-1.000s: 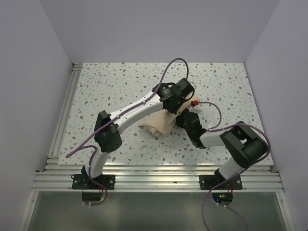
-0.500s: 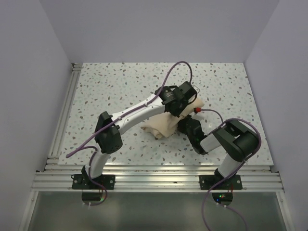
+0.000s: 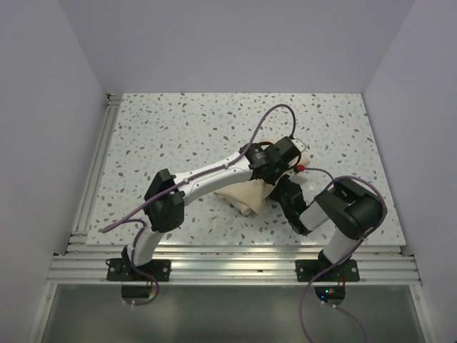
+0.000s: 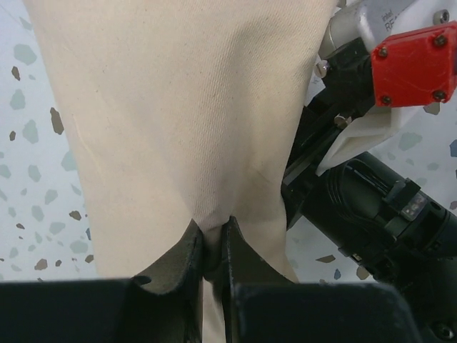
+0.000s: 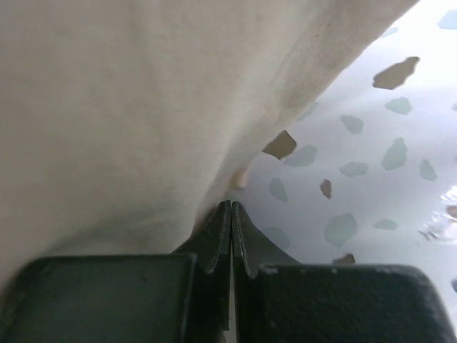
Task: Prepare the surgical pack
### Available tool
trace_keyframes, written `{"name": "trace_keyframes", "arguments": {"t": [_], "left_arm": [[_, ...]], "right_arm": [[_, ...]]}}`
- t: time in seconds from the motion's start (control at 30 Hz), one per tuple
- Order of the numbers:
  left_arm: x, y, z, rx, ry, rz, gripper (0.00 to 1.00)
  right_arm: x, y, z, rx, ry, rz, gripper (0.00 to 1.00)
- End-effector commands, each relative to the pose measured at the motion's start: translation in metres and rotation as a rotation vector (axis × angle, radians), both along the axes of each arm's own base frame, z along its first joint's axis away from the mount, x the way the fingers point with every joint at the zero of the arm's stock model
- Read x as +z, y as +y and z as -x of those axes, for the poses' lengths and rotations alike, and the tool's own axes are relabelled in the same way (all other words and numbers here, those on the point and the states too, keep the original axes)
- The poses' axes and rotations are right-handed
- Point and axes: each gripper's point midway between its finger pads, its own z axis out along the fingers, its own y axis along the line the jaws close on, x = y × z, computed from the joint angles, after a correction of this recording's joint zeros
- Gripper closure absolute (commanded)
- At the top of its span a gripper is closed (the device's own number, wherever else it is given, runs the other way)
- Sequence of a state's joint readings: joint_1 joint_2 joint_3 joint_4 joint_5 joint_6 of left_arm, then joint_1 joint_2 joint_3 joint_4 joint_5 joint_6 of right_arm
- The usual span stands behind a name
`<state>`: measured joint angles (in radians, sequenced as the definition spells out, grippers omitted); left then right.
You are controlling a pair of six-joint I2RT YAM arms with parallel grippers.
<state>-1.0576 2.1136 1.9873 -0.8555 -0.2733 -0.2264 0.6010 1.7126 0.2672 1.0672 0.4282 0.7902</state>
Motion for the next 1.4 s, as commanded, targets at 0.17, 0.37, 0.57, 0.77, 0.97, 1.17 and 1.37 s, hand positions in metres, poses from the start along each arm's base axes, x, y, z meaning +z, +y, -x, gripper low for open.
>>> {"name": "trace_keyframes", "arguments": {"t": [0.17, 0.37, 0.57, 0.77, 0.97, 1.17, 1.37], "left_arm": [[-0.014, -0.047, 0.019, -0.060, 0.025, 0.136, 1.00], [-0.028, -0.046, 0.021, -0.050, 0.021, 0.152, 1.00], [-0.056, -0.039, 0.029, -0.009, 0.010, 0.159, 1.00], [-0.070, -0.020, 0.030, 0.067, -0.050, 0.169, 1.00], [-0.042, -0.009, 0.029, 0.081, -0.109, 0.232, 0.82], [-0.008, -0.001, 0.041, 0.040, -0.125, 0.270, 0.57], [0.011, 0.005, 0.057, -0.074, -0.122, 0.236, 0.41]], "right_arm": [[-0.021, -0.017, 0.028, -0.030, 0.131, 0.033, 1.00], [-0.021, -0.032, 0.048, -0.070, 0.216, 0.047, 1.00], [-0.008, -0.050, 0.059, -0.144, 0.257, 0.070, 1.00], [0.015, -0.075, 0.069, -0.228, 0.290, 0.123, 0.99], [0.037, -0.101, 0.078, -0.297, 0.358, 0.169, 0.93], [0.089, -0.116, 0.080, -0.321, 0.272, 0.136, 0.24], [0.099, -0.097, 0.074, -0.237, 0.350, 0.149, 0.13]]}}
